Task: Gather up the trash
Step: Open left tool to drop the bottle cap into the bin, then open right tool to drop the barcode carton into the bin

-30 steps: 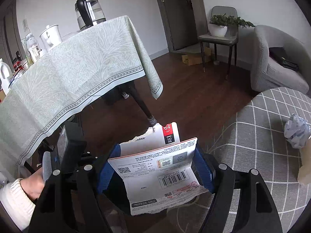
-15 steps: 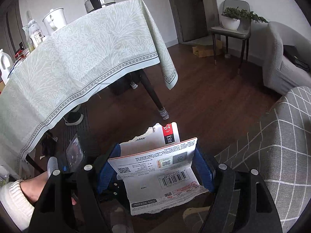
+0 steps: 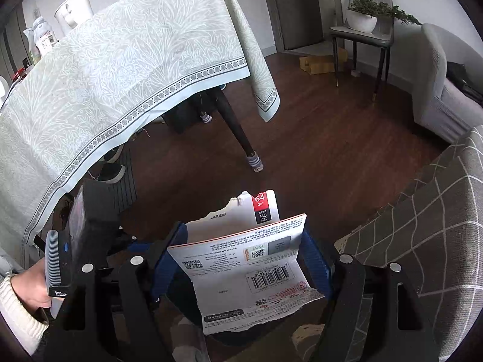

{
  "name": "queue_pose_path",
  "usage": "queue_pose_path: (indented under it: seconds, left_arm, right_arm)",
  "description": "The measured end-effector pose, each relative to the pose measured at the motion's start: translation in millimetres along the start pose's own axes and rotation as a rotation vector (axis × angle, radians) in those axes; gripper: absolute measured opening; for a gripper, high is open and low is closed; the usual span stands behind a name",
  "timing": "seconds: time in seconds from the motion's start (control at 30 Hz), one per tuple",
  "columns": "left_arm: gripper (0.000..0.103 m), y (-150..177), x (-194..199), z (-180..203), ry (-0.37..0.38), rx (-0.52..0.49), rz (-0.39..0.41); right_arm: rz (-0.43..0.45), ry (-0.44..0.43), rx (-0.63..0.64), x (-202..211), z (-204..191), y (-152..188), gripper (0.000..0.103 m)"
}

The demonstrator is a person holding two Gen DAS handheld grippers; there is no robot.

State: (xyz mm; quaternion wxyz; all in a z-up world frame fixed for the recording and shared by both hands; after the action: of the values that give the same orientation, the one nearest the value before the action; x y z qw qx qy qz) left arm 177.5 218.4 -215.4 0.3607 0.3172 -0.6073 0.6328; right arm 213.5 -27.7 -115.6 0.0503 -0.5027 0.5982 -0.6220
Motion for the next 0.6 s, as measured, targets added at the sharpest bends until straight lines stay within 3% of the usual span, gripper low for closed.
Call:
queue_pose_path:
  seconds: [0.43, 0.6]
  left_arm:
    - [0.055, -18, 41, -31, -0.009, 0.085, 0.128]
    - [0.046, -34, 68, -32, 0.005, 0.109, 0.219]
  right_arm:
    - [-0.131, 0.021, 0.003, -54, -10, 27, 0.075]
    - [-0.184, 0.03, 0.038, -74, -22, 40, 0.075]
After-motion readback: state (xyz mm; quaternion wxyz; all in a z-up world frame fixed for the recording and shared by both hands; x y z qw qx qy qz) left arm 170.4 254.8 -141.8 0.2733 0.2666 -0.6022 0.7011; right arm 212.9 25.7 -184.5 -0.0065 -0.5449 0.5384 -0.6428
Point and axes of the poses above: each gripper's, at about its wrist camera, not at the fingertips, and x roughly against the way its jaws point, z to its right, y to its underside, the point moved 3 cm from there along -x, roughly the way its jaws point, and after that the axes turned 15 degrees about z, right-handed, at the moved point
